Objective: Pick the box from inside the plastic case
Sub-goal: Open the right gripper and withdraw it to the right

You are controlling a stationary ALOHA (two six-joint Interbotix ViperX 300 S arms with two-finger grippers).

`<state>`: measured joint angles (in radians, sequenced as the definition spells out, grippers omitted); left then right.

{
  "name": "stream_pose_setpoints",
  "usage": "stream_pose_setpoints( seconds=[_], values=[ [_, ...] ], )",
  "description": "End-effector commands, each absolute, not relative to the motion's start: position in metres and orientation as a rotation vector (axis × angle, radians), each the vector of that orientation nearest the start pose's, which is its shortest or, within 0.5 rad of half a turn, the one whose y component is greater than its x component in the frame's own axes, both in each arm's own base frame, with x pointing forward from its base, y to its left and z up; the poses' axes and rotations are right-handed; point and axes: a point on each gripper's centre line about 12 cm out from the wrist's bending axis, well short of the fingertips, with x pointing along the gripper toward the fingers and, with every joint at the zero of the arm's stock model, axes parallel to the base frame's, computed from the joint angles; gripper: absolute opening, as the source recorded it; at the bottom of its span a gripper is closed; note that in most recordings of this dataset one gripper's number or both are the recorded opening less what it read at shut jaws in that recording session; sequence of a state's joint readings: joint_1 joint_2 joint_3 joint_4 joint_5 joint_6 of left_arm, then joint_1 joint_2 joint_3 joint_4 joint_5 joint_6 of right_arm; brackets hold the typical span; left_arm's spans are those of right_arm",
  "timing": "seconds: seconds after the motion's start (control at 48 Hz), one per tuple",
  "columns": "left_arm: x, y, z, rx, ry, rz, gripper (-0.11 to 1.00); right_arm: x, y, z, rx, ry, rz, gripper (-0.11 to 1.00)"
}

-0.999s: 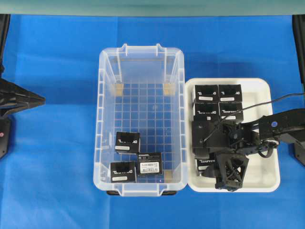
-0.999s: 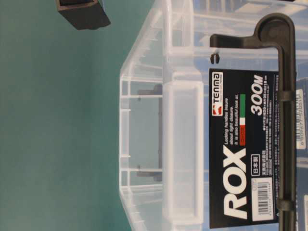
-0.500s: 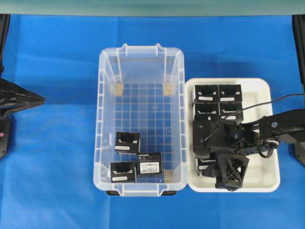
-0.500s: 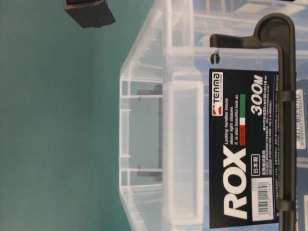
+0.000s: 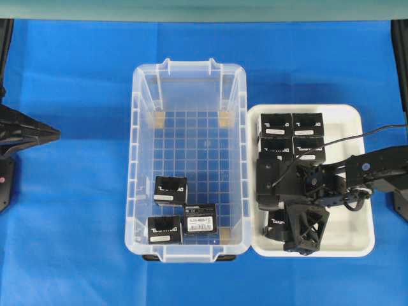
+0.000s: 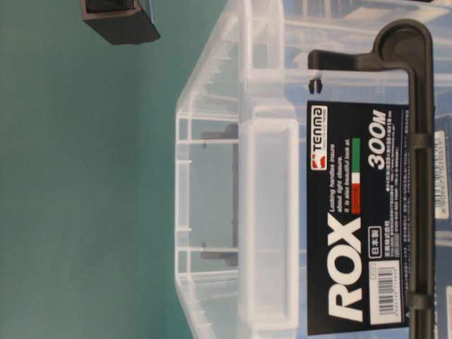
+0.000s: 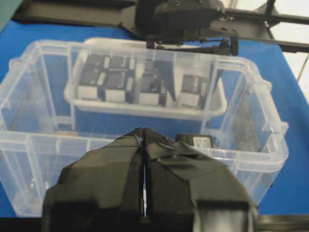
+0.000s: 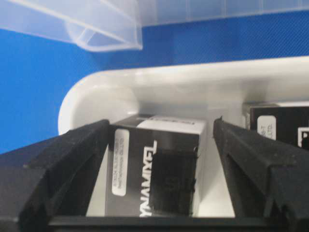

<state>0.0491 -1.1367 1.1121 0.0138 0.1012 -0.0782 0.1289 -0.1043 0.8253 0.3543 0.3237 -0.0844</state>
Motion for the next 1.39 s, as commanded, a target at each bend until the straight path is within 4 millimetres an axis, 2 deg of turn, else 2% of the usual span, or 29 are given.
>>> stream_pose_setpoints(
  seconds=[0.0,0.167,0.333,0.645,0.75,1.124,1.374],
  values=[
    [0.172,0.009,0.315,-0.061,0.054,0.052,-0.04,0.315,0.054,0.139,0.227,1.023,0.087,0.91],
    [0.172,0.009,0.316,-0.061,0.052,0.052,-0.04,0.322,0.055,0.161,0.229,0.957,0.1,0.91],
    [0.172,0.009,0.316,-0.061,0.051,0.052,-0.04,0.322,0.053,0.195,0.237,0.854,0.111,0.91],
    [0.172,0.009,0.317,-0.06,0.048,0.052,-0.04,0.304,0.038,0.263,0.253,0.625,0.105,0.91],
    [0.172,0.009,0.316,-0.061,0.049,0.052,-0.04,0.297,0.034,0.279,0.252,0.563,0.102,0.91],
    [0.172,0.009,0.317,-0.06,0.049,0.052,-0.04,0.276,0.026,0.321,0.248,0.32,0.084,0.91],
    [0.172,0.009,0.316,-0.06,0.051,0.052,-0.04,0.253,0.021,0.341,0.248,0.182,0.077,0.91]
  ],
)
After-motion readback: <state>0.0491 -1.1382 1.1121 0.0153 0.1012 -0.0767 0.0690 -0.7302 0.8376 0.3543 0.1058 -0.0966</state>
